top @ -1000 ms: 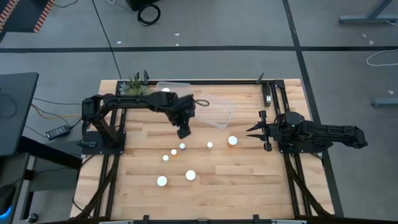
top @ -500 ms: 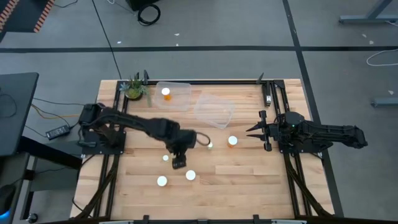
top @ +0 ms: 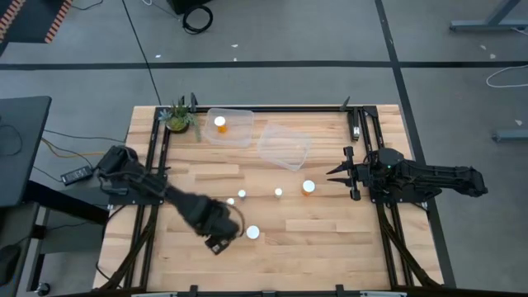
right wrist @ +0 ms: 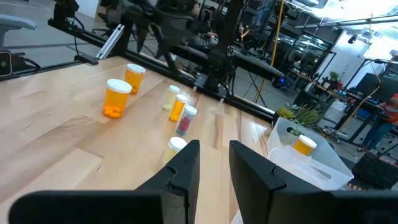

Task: Pick and place medicine bottles into bin by pill shape (circle, oval)
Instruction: Put the bottom left big orange pill bottle into the left transparent bin

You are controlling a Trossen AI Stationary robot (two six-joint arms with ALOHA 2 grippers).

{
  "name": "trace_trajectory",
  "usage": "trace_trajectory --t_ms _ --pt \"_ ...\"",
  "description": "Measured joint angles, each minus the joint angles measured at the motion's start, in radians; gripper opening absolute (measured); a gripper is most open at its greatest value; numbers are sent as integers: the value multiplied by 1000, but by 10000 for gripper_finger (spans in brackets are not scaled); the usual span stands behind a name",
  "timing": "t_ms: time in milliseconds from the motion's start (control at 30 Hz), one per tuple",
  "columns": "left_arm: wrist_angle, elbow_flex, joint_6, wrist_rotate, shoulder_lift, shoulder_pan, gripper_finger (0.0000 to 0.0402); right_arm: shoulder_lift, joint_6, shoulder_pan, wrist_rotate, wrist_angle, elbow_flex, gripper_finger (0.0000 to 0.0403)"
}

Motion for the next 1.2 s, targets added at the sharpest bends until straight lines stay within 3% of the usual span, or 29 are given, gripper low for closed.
trace_trajectory --t_ms 300,667,1200 --pt "-2 0 -211 -20 40 -136 241 0 0 0 0 0 0 93" --pt "35 0 -146 -87 115 -141 272 0 0 0 0 1 0 93" --pt "115 0 -121 -153 154 -137 273 0 0 0 0 2 0 93"
